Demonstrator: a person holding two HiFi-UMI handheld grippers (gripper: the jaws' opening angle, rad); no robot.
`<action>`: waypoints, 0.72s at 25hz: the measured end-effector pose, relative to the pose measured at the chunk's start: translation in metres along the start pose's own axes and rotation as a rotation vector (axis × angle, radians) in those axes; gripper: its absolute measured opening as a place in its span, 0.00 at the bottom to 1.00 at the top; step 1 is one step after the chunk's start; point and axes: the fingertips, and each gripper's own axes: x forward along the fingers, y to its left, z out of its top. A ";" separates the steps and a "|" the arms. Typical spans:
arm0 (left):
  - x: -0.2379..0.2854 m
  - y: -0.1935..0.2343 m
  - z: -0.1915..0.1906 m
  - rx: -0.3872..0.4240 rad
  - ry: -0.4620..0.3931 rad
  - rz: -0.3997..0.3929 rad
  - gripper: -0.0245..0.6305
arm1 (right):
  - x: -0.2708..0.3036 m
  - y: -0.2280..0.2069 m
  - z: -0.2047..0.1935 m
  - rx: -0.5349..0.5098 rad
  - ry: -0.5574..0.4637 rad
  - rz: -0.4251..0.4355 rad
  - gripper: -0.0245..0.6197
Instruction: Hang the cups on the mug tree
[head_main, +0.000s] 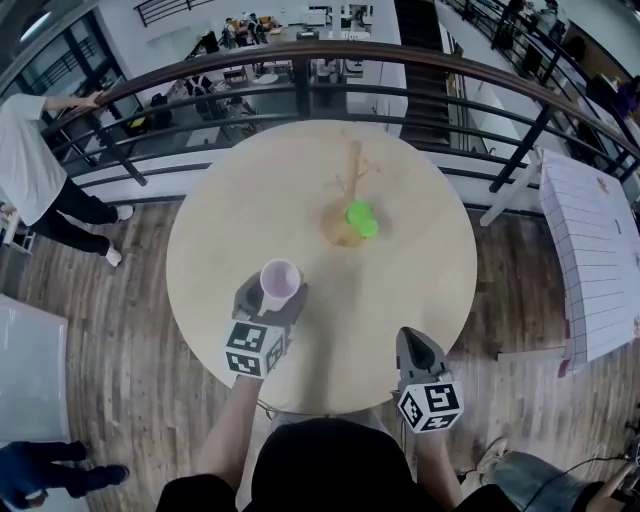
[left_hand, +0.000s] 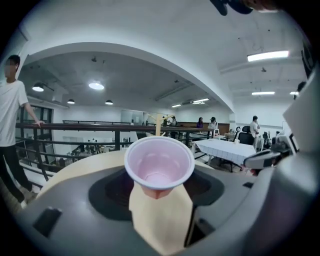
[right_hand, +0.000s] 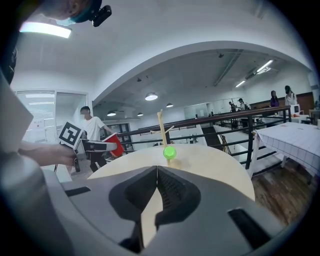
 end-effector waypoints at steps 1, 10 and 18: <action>0.006 0.004 0.006 0.023 0.005 0.003 0.51 | 0.003 -0.001 0.003 0.002 -0.002 0.002 0.05; 0.045 0.032 0.038 0.266 0.138 0.067 0.51 | 0.003 -0.001 0.000 0.012 0.001 0.014 0.05; 0.094 0.065 0.040 0.632 0.363 0.197 0.51 | 0.003 -0.012 -0.006 0.027 0.007 0.005 0.05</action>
